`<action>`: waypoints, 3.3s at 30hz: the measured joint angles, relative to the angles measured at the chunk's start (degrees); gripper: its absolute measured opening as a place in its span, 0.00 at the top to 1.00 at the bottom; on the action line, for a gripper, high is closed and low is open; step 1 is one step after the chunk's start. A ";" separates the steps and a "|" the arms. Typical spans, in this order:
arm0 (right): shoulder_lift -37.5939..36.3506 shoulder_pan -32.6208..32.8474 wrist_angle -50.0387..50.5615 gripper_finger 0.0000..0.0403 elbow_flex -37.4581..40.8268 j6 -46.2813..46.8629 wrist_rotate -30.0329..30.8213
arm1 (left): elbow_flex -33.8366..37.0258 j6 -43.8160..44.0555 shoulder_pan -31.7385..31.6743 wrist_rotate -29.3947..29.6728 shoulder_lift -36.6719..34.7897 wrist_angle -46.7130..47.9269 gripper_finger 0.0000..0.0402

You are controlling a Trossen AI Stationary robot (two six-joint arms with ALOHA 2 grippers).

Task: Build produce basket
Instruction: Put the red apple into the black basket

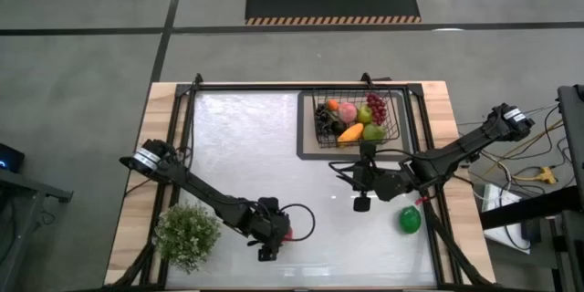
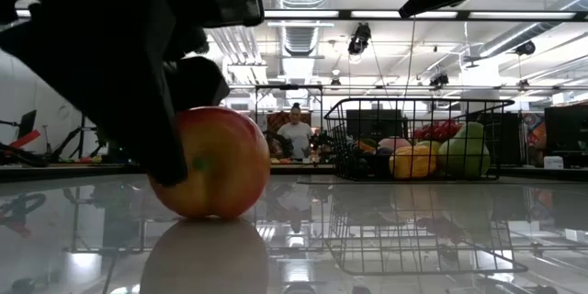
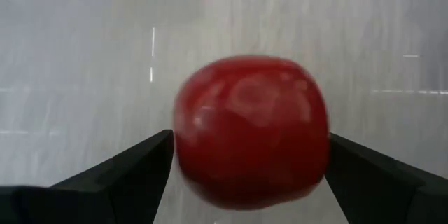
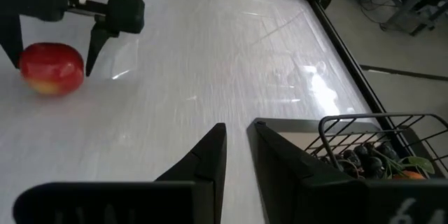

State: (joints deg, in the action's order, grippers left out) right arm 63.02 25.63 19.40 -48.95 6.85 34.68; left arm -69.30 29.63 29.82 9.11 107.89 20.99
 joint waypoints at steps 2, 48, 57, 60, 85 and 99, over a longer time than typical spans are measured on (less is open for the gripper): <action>0.00 0.00 -0.04 0.85 0.00 0.00 0.00 | -0.02 -0.01 0.01 0.01 0.11 -0.36 0.19; -0.02 -6.24 -34.23 0.51 6.27 -37.46 -5.13 | 10.16 -28.59 -20.90 10.35 -26.75 -21.10 0.41; 0.48 -11.51 -38.61 0.45 6.27 -44.26 -11.78 | 12.69 -16.40 -25.13 -1.07 -28.27 -31.01 0.41; 0.48 -12.20 -40.12 0.41 6.27 -48.73 -10.54 | 14.08 -13.78 -26.54 -1.10 -28.43 -31.66 0.41; 10.80 -15.56 -59.72 0.11 6.28 -55.57 -7.72 | 26.80 -3.15 -31.76 -7.35 -30.31 -60.89 0.41; 15.81 -17.46 -62.99 0.22 3.19 -57.91 -7.71 | 26.97 -3.21 -31.76 -7.37 -30.31 -61.02 0.41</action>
State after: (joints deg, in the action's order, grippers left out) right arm 78.83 8.17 -43.59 -45.76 -51.06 26.97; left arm -42.33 26.42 -1.93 1.74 77.58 -40.03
